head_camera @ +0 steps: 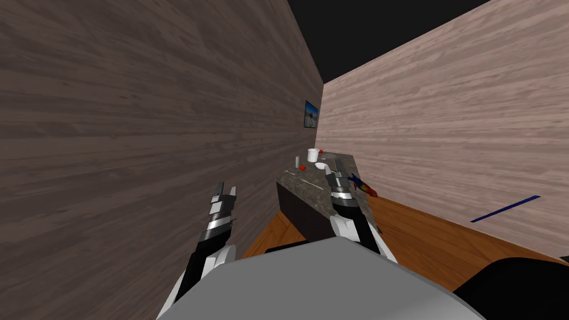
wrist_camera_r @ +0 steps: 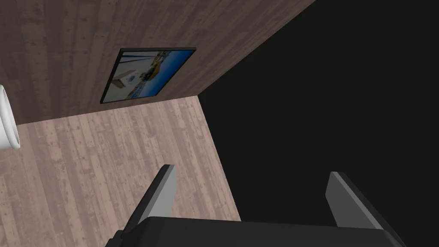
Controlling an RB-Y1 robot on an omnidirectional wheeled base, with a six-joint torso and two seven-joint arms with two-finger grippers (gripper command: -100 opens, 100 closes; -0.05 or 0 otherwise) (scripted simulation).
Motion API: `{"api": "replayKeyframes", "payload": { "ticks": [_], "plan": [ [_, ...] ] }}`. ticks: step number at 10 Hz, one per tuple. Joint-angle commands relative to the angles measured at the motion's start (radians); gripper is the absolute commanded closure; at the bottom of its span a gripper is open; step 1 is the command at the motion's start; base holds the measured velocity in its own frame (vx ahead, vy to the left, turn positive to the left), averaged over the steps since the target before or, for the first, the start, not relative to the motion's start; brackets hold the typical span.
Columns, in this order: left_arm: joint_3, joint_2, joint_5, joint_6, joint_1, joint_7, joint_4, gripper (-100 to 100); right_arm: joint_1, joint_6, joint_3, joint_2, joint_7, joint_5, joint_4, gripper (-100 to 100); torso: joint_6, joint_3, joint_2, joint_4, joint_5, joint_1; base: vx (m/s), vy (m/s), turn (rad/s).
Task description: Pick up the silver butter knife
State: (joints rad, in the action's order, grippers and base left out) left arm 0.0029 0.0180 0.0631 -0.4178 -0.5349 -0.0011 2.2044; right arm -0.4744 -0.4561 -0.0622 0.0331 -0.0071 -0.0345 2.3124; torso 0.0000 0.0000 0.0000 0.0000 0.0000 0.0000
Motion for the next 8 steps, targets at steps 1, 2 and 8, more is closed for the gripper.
{"api": "replayKeyframes", "payload": {
  "ticks": [1,2,8],
  "plan": [
    [0.0,0.0,0.0,0.0,0.0,0.0,0.0,0,-0.004,0.005,-0.004,-0.043,0.001,-0.004,-0.007,-100,0.0,0.0,0.0,0.0,0.0,0.0,0.002,0.006,0.061],
    [0.0,0.0,0.0,0.0,0.0,0.0,0.0,0,-0.008,0.01,-0.009,-0.072,0.002,-0.008,-0.014,-100,0.0,0.0,0.0,0.0,0.0,0.0,0.003,0.011,0.108],
    [0.0,0.0,0.0,0.0,0.0,0.0,0.0,0,-0.056,0.065,-0.063,-0.236,0.015,-0.056,-0.089,-100,0.0,0.0,0.0,0.0,0.0,0.002,0.003,0.029,0.16]
  ]
}}
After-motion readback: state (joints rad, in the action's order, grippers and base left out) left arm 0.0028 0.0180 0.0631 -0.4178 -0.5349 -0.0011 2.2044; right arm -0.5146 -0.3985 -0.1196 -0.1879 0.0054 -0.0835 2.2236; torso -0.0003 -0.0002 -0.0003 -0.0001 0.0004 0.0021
